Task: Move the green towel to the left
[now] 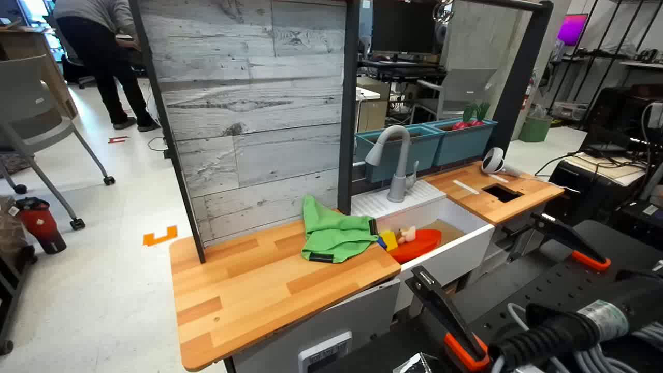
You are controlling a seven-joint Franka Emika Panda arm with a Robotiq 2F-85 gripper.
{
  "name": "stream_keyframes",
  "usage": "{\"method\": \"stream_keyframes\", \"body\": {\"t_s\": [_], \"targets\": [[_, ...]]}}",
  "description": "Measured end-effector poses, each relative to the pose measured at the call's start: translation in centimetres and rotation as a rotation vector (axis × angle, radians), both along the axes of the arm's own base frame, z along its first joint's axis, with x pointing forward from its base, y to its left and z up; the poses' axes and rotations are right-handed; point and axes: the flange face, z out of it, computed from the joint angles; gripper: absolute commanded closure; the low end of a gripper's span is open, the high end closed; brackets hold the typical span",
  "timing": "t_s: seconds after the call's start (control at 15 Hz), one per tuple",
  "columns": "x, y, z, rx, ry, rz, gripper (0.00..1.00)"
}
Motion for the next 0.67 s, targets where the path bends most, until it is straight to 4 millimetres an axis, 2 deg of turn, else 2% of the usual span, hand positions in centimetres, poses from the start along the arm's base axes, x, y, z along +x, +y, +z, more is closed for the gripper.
{"method": "stream_keyframes", "body": {"t_s": [0.27,0.4,0.53,0.67], "targets": [[0.3,0.4,-0.3,-0.004,0.004,0.001,0.00],[1.7,1.5,-1.3,-0.021,-0.003,0.007,0.00],[3.7,3.7,-3.4,-0.049,-0.025,0.031,0.00],[5.7,6.7,-6.4,-0.087,-0.032,0.068,0.00]]}}
